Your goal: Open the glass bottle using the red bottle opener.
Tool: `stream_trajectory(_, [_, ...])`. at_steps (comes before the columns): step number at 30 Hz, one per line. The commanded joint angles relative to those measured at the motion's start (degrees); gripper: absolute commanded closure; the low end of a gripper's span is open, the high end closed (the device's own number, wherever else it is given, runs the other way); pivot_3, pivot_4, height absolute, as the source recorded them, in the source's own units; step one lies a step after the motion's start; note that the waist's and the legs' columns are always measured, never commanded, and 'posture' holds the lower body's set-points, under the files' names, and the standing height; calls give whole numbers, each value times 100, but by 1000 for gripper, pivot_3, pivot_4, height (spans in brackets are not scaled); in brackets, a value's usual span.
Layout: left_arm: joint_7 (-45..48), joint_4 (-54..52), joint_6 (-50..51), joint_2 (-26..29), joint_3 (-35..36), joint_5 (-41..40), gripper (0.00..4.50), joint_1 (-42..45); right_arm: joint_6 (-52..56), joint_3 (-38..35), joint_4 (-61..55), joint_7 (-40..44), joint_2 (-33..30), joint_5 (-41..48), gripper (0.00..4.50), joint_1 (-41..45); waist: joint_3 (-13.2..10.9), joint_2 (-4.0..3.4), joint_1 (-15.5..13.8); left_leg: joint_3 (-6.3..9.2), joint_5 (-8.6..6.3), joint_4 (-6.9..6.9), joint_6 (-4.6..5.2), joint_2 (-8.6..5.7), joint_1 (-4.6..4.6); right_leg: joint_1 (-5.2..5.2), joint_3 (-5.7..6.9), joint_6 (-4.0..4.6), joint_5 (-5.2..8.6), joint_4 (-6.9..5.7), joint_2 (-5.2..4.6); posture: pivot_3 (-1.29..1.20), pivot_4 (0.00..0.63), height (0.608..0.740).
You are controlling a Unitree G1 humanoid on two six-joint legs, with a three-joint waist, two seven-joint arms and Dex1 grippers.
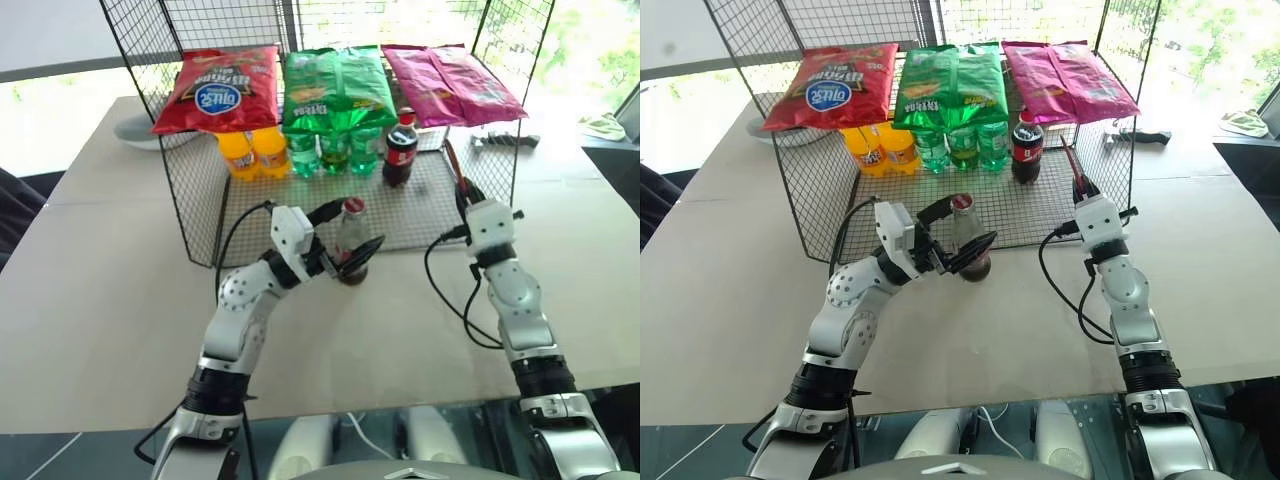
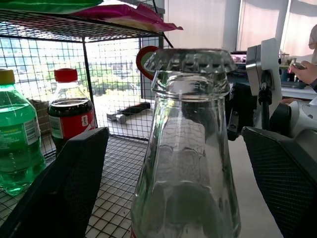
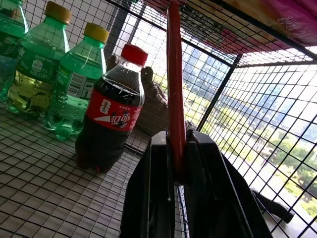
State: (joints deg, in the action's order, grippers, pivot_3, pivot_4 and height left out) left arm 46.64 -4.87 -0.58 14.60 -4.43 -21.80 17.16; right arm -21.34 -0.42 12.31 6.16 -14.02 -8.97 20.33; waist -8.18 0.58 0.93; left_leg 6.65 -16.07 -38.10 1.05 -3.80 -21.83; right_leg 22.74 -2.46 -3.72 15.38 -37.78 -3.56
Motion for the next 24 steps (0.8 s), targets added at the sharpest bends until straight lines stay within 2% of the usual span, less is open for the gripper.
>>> stream_trajectory(1, [48,-65,-149,-34,107,-142,51,36,-120,38,-129,0,47,75,4500,108,0,0,0,0,0,0,0,0,0,0,0,0,0,0,0,0,150,740])
stream_trajectory(15, [152,-69,-162,-67,104,-241,51,8,-120,48,-142,-2,71,82,4500,84,0,0,0,0,0,0,0,0,0,0,0,0,0,0,0,0,150,740])
stream_trajectory(18, [143,-45,-186,-84,130,-248,924,19,-119,56,-150,-12,83,75,4500,67,0,0,0,0,0,0,0,0,0,0,0,0,0,0,0,0,150,740])
stream_trajectory(20, [114,-20,-224,-90,130,-207,1854,16,-119,62,-153,-18,91,71,4500,57,0,0,0,0,0,0,0,0,0,0,0,0,0,0,0,0,150,740])
stream_trajectory(24, [95,-21,-256,-105,93,-173,1854,-14,-120,65,-156,-14,94,74,4500,57,0,0,-1,0,0,0,0,0,0,0,0,0,0,0,0,0,150,740])
